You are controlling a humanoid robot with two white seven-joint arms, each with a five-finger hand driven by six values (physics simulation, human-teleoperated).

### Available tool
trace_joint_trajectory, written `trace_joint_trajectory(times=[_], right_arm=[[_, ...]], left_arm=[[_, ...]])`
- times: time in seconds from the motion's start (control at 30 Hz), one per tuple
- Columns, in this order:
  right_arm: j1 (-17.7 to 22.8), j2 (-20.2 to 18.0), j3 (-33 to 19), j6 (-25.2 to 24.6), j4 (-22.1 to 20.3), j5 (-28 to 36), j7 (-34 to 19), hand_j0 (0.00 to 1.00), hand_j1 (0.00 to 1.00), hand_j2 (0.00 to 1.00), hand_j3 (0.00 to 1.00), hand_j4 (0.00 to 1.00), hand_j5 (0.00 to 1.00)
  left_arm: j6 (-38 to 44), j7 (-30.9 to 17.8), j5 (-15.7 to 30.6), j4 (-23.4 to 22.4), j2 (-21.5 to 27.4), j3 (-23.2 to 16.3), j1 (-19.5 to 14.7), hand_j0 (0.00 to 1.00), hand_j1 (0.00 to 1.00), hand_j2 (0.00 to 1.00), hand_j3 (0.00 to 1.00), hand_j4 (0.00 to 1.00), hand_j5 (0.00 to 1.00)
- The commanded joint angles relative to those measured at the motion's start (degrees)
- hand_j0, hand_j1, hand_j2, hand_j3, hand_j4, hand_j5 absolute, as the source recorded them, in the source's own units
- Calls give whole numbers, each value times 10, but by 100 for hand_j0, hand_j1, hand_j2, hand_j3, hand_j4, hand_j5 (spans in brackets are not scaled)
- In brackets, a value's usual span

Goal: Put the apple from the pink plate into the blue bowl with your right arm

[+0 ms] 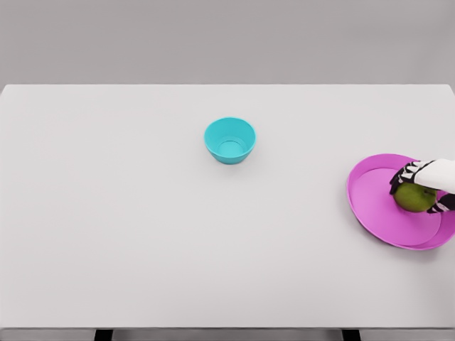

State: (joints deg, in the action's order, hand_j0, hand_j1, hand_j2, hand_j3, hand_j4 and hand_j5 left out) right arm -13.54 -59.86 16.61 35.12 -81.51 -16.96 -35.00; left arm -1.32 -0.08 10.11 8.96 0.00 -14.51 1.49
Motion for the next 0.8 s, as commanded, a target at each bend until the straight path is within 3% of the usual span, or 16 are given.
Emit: trace_joint_trajectory(times=[0.0, 0.37, 0.77], right_arm=[[-1, -1, 0, -1, -1, 3, 0, 45, 45, 45, 45, 45, 45], [-59, 25, 0, -1, 2, 4, 0, 45, 45, 45, 45, 45, 45], [-122, 85, 26, -1, 6, 3, 0, 45, 45, 45, 45, 45, 45]], left_arm=[[0, 0, 0, 0, 0, 0, 0, 100, 100, 100, 100, 100, 100], [0, 0, 0, 0, 0, 0, 0, 100, 100, 100, 100, 100, 100], [0, 0, 0, 0, 0, 0, 0, 100, 100, 100, 100, 100, 100]])
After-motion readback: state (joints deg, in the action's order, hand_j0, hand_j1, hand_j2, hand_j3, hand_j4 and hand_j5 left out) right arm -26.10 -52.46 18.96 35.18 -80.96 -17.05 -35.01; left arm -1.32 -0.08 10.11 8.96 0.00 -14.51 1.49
